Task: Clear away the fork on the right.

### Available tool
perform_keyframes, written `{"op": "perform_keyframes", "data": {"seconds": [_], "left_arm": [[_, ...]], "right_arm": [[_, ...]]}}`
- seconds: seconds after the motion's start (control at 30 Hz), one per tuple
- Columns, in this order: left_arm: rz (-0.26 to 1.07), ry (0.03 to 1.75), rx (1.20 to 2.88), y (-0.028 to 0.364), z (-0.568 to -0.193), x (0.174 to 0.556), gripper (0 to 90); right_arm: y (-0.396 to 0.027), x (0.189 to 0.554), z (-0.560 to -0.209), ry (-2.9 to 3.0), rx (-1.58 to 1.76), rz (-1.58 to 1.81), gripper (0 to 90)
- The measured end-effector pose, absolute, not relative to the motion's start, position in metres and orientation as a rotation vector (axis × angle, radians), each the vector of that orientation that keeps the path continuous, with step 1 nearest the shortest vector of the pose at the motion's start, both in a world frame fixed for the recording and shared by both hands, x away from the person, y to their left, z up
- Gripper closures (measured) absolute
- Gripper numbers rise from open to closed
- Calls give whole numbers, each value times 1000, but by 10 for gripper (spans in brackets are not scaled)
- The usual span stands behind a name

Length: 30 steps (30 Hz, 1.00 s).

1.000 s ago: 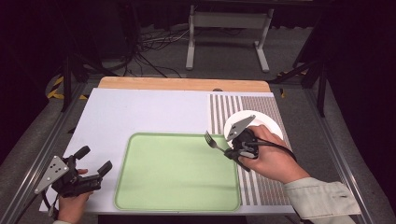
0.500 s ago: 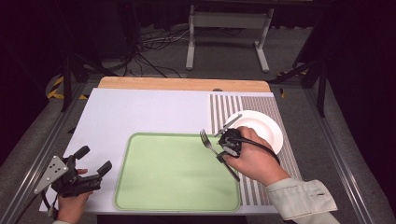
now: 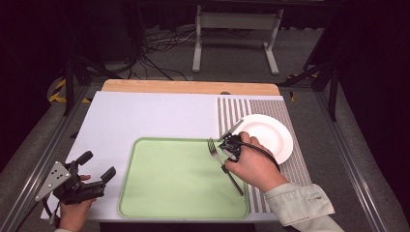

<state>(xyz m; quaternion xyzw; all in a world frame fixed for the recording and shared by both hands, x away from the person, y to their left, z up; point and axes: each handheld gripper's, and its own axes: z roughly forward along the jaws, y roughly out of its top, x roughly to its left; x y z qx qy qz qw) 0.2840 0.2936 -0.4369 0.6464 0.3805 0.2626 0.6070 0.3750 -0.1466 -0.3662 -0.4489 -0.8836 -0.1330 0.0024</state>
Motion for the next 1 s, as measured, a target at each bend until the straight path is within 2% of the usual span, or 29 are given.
{"op": "perform_keyframes", "data": {"seconds": [0.53, 1.0], "left_arm": [[605, 880, 1492, 294, -437, 285, 2], [601, 879, 1496, 294, -438, 285, 3]], "right_arm": [[-126, 382, -388, -2685, -1451, -305, 851], [-128, 387, -406, -2638, -1474, -246, 849]]}}
